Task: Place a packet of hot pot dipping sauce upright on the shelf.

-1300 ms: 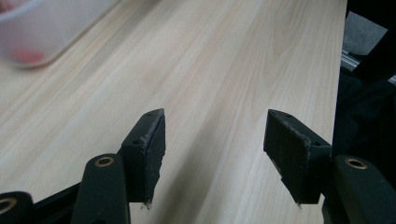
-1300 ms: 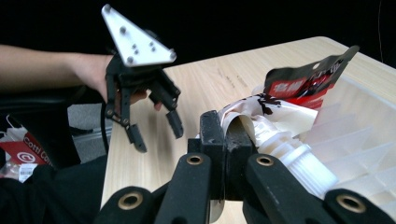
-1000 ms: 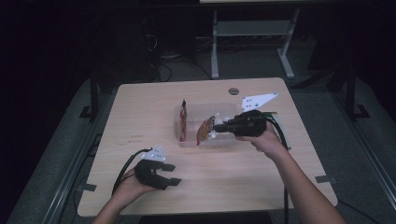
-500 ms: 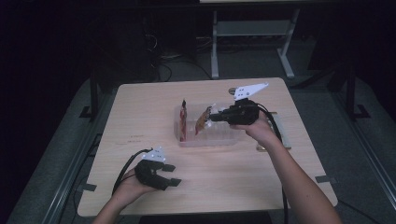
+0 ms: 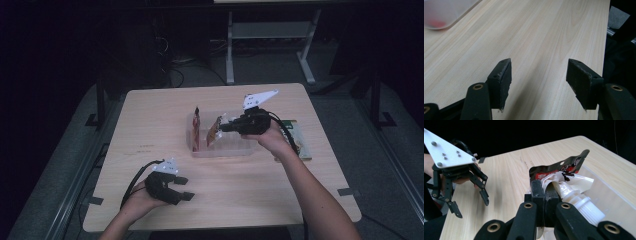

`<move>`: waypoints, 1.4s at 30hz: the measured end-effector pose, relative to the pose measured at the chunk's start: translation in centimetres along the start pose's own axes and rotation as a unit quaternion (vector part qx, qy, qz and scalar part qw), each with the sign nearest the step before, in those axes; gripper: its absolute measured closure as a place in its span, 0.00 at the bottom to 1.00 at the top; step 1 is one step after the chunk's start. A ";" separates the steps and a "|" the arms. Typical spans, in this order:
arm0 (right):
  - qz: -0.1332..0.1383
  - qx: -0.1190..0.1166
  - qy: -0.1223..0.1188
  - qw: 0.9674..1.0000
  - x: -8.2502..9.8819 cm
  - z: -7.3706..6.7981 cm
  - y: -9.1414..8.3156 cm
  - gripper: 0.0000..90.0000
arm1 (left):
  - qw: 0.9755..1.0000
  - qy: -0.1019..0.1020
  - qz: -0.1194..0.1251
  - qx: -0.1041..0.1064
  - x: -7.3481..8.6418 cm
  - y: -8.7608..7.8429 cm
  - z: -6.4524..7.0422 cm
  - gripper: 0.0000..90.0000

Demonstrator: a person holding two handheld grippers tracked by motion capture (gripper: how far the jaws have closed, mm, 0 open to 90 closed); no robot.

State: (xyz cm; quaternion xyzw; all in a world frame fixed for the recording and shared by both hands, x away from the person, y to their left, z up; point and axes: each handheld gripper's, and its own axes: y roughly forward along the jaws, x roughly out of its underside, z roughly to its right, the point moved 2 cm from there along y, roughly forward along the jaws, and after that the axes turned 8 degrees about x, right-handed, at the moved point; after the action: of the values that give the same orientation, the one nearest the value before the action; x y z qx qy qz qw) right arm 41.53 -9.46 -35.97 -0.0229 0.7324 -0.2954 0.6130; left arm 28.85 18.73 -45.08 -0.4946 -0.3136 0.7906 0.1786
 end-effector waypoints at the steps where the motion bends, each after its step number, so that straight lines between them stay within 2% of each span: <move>1: -0.003 0.000 0.001 1.000 0.1 0.0 0.2 0.99 | 1.000 0.001 -0.001 0.000 0.0 0.0 0.0 0.41; 10: -0.008 -0.004 0.006 1.000 0.7 0.1 1.0 0.99 | 1.000 0.009 -0.007 0.000 0.0 0.0 -0.1 0.40; 14: -0.012 -0.007 0.012 1.000 1.1 -0.1 1.3 0.99 | 1.000 0.007 -0.007 0.001 -0.1 0.1 0.0 0.40; 25: -0.018 -0.007 0.007 1.000 1.4 -0.3 2.5 0.99 | 1.000 0.003 -0.013 0.005 0.0 0.3 0.1 0.40; 34: -0.033 0.005 0.004 0.999 2.0 -0.7 3.6 0.98 | 1.000 0.000 -0.020 0.005 0.2 0.5 0.0 0.40; 37: -0.034 0.007 0.008 0.999 2.3 -0.7 3.9 0.96 | 1.000 0.001 -0.022 0.005 0.2 0.5 -0.1 0.40; 42: -0.018 0.009 0.011 1.000 2.1 -0.7 3.3 0.88 | 1.000 0.001 -0.024 0.008 0.3 0.6 -0.1 0.40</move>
State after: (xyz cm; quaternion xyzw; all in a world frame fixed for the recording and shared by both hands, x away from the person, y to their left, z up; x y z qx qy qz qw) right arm 41.50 -7.29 -39.28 -0.0271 0.7358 -0.3131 0.5999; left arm 28.82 18.47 -45.74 -0.4866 -0.3187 0.7881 0.2014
